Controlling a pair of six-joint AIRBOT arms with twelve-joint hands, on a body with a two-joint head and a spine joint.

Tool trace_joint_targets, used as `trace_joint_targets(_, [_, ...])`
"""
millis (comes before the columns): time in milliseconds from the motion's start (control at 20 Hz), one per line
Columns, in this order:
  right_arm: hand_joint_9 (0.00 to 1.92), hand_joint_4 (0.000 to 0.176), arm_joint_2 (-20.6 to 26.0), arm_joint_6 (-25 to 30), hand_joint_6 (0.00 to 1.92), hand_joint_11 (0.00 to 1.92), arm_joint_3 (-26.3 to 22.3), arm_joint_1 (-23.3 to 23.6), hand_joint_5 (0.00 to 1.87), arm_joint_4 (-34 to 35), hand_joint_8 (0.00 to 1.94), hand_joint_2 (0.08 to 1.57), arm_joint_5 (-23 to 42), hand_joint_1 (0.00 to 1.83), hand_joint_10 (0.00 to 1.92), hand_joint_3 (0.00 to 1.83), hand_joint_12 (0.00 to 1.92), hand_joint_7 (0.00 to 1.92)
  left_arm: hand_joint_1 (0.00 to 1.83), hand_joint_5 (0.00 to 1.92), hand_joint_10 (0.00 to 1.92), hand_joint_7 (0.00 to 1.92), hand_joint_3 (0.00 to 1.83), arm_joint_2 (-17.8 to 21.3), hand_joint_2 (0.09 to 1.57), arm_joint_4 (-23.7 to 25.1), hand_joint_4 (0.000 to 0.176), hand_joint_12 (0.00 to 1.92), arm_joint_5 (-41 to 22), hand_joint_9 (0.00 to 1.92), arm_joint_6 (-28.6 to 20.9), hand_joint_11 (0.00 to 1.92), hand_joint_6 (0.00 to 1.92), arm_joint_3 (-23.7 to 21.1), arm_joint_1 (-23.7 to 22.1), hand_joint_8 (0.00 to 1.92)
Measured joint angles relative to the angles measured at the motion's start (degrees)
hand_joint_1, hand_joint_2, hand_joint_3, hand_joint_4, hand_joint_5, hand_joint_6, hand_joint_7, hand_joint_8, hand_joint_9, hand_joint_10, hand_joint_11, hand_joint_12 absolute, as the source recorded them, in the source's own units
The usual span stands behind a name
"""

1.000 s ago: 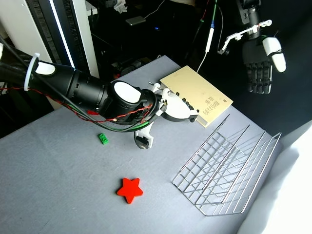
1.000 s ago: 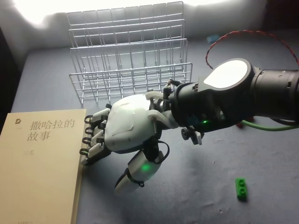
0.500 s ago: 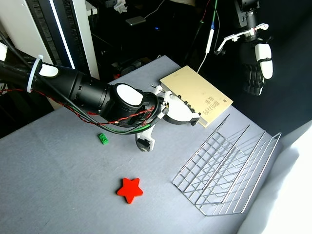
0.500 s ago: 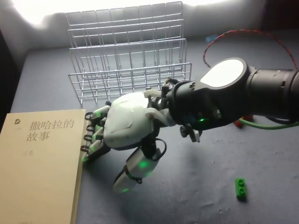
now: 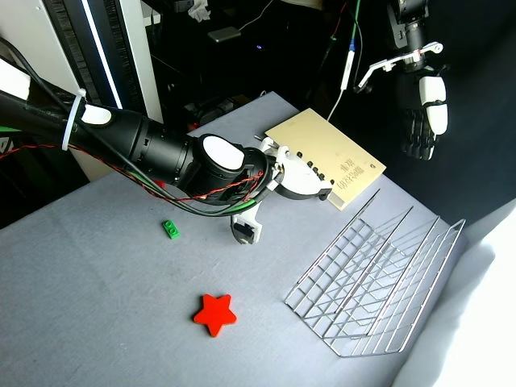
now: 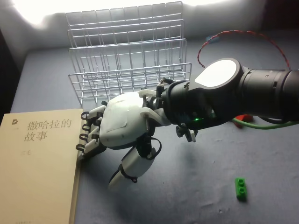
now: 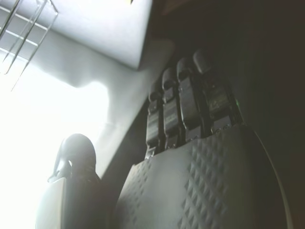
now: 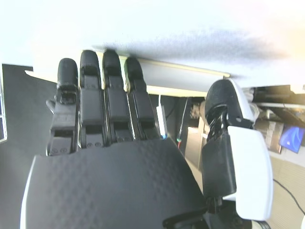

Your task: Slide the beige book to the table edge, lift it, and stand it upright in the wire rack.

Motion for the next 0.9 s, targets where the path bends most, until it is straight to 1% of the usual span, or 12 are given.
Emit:
trace_joint_targets(150, [0.3, 0.0, -0.2, 0.0, 0.0, 0.0, 0.3, 0.0, 0.28, -0.1, 0.0, 1.14, -0.7, 0.09, 0.0, 0.0, 0.69, 0.31, 0.26, 0.28, 0.0, 0.3, 0.0, -0.5, 1.14, 0.1, 0.0, 0.75, 0.0, 0.28, 0.6, 0.0, 0.0, 0.7, 0.0, 0.0])
trace_joint_targets(200, [0.33, 0.0, -0.3, 0.1, 0.01, 0.0, 0.3, 0.0, 0.32, -0.1, 0.01, 1.14, -0.9, 0.13, 0.01, 0.0, 0.78, 0.35, 0.27, 0.28, 0.0, 0.32, 0.0, -0.7, 1.14, 0.0, 0.0, 0.75, 0.1, 0.29, 1.4, 0.0, 0.0, 1.0, 0.0, 0.0])
trace_joint_targets(250, [0.34, 0.0, -0.4, 0.3, 0.01, 0.0, 0.3, 0.0, 0.32, -0.1, 0.01, 1.13, -1.1, 0.13, 0.01, 0.0, 0.81, 0.36, 0.27, 0.28, 0.0, 0.32, 0.0, -0.9, 1.14, 0.0, 0.0, 0.76, 0.1, 0.29, 1.7, 0.0, 0.0, 1.3, 0.0, 0.01])
trace_joint_targets(350, [0.35, 0.0, -0.7, 0.5, 0.0, 0.0, 0.4, 0.1, 0.32, 0.0, 0.0, 1.13, -1.3, 0.13, 0.01, 0.0, 0.81, 0.36, 0.27, 0.28, 0.0, 0.32, 0.0, -1.0, 1.14, 0.0, 0.0, 0.76, 0.2, 0.29, 2.6, 0.0, 0.0, 1.3, -0.3, 0.01])
trace_joint_targets(400, [0.36, 0.0, -0.9, 0.5, 0.01, 0.0, 0.4, 0.1, 0.33, 0.1, 0.01, 1.12, -1.5, 0.18, 0.01, 0.0, 0.83, 0.37, 0.26, 0.27, 0.0, 0.3, 0.0, -1.0, 1.15, 0.0, 0.0, 0.74, 0.3, 0.27, 2.9, 0.0, 0.0, 1.3, -0.2, 0.0])
trace_joint_targets(500, [0.37, 0.0, -1.1, 0.4, 0.01, 0.0, 0.4, 0.1, 0.34, 0.2, 0.01, 1.12, -1.7, 0.19, 0.01, 0.0, 0.84, 0.37, 0.26, 0.27, 0.0, 0.3, 0.0, -1.0, 1.15, -0.6, 0.0, 0.73, 0.3, 0.27, 3.0, 0.0, 0.0, 1.3, -0.2, 0.0])
trace_joint_targets(650, [0.37, 0.0, -1.9, 0.5, 0.0, 0.0, 0.5, 0.5, 0.34, 0.1, 0.01, 1.12, -2.1, 0.19, 0.01, 0.0, 0.84, 0.37, 0.26, 0.27, 0.0, 0.3, 0.0, -1.0, 1.15, -1.3, 0.0, 0.73, 0.3, 0.27, 3.3, 0.0, 0.0, 1.3, -0.3, 0.0])
trace_joint_targets(700, [0.37, 0.0, -2.1, 0.4, 0.0, 0.0, 0.5, 0.6, 0.33, 0.1, 0.0, 1.12, -2.0, 0.17, 0.01, 0.0, 0.86, 0.37, 0.3, 0.29, 0.01, 0.32, 0.0, -1.0, 1.15, -1.4, 0.0, 0.77, 0.3, 0.29, 3.3, 0.0, 0.0, 1.3, -0.4, 0.01])
trace_joint_targets(900, [0.37, 0.0, -2.3, 0.4, 0.0, 0.0, 0.5, 1.2, 0.33, 0.0, 0.0, 1.13, -0.7, 0.16, 0.01, 0.0, 0.87, 0.37, 0.31, 0.3, 0.01, 0.33, 0.0, -0.4, 1.14, -1.7, 0.0, 0.78, 1.0, 0.29, 3.5, 0.0, 0.0, 0.7, -0.2, 0.01])
